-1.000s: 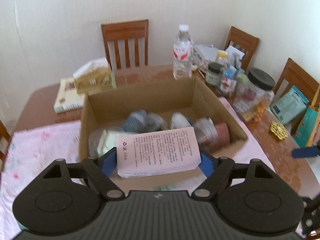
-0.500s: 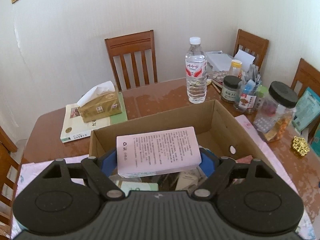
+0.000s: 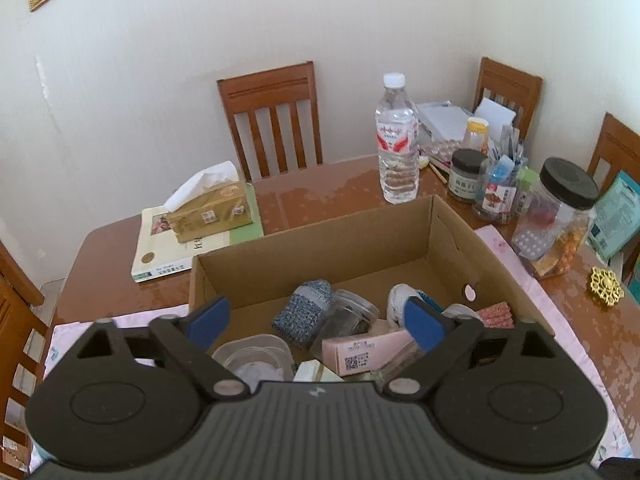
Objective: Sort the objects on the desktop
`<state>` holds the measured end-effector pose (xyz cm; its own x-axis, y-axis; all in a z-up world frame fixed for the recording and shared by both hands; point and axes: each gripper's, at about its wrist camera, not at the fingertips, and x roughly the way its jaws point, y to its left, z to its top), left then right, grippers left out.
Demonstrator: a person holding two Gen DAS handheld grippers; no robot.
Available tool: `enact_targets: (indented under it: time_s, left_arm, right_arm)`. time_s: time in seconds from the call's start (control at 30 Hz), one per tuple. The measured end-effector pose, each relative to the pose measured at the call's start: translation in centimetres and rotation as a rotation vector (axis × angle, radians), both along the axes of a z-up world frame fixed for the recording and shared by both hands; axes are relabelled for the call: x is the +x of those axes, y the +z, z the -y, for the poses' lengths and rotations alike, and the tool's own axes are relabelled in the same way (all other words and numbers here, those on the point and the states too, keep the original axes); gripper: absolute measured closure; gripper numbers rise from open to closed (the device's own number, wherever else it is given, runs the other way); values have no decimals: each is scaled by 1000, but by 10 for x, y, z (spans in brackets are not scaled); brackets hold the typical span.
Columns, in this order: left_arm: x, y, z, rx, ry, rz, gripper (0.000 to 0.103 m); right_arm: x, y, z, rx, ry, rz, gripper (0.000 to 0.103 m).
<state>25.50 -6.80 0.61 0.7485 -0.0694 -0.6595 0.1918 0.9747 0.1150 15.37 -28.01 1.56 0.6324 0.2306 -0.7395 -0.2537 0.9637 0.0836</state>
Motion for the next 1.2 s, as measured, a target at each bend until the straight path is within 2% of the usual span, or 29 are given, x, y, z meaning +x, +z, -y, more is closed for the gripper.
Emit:
enact_targets:
  time_s: [0.23, 0.47, 0.6, 0.67, 0.77, 0.9, 1.03, 1.2]
  left_arm:
    - [-19, 6, -10, -36, 68, 14, 4]
    - [-45, 1, -16, -20, 105, -10, 3]
    - [-59, -3, -23, -53, 116, -69, 3]
    - [-66, -5, -25, -45, 124, -89, 3]
    - [-76, -5, -29, -38, 162, -98, 4]
    - [-87, -1, -36, -90, 183, -119, 4]
    - [-92, 2, -40, -107, 207, -135, 4]
    - [-96, 3, -43, -86, 229, -139, 4]
  right_arm:
    - [12, 15, -8, -7, -40, -18, 0]
    - [24, 30, -21, 9, -78, -36, 0]
    - [27, 28, -31, 28, -95, -62, 0]
    - [29, 25, -37, 40, -103, -82, 0]
    - [30, 22, -43, 63, -116, -108, 0]
    - [32, 19, -53, 63, -122, -133, 0]
    - [33, 19, -60, 51, -120, -135, 0]
    - [34, 21, -63, 54, -126, -135, 0]
